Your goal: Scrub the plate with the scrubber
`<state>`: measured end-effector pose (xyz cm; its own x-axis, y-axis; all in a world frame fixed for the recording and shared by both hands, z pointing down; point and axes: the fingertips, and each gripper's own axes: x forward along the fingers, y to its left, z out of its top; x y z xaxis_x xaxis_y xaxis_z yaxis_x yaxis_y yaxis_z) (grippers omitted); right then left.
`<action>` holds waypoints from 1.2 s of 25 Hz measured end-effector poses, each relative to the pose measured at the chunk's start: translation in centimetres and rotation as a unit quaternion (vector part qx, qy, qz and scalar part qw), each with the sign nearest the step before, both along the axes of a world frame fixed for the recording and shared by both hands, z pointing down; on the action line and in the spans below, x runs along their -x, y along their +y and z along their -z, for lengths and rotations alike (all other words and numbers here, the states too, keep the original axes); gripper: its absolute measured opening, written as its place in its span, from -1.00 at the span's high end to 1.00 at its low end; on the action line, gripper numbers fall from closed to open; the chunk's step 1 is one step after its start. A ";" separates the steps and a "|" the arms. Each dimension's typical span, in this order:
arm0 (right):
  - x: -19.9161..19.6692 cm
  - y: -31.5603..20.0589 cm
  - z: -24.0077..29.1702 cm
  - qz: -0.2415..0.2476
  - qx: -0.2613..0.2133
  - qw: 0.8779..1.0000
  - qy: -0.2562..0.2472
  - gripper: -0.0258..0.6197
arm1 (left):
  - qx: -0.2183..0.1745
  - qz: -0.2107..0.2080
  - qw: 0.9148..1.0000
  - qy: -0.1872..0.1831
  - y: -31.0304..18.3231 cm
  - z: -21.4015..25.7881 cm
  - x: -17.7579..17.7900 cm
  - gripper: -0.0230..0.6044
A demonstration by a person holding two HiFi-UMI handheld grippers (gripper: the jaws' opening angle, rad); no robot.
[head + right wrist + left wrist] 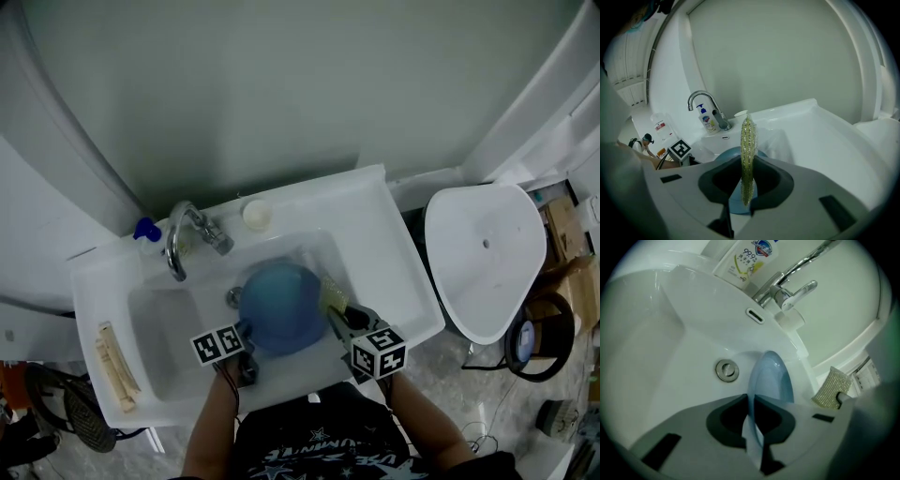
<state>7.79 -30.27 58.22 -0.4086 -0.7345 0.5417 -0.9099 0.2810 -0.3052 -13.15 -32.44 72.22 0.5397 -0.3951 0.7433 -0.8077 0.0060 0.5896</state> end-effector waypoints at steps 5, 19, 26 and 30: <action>0.0 -0.2 1.0 0.033 -0.014 0.999 0.005 0.70 | -0.002 0.010 1.000 0.014 0.3 1.9 -0.2 0.81; 3.2 -2.5 3.1 0.194 -0.048 0.966 0.165 0.70 | -0.041 0.060 0.996 0.053 0.8 8.8 -3.1 0.81; 3.9 -4.2 2.7 0.254 -0.061 0.900 0.348 0.70 | -0.059 0.060 0.995 0.050 1.9 10.8 -4.5 0.81; 3.7 -4.9 2.0 0.261 -0.054 0.857 0.441 0.70 | -0.069 0.061 0.995 0.049 2.6 11.6 -4.6 0.81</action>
<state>4.07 -35.20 56.22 -0.1646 -0.6417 0.7491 -0.5145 0.7038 0.4899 -8.50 -29.89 60.64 0.5487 -0.5569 0.6235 -0.7440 0.0148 0.6680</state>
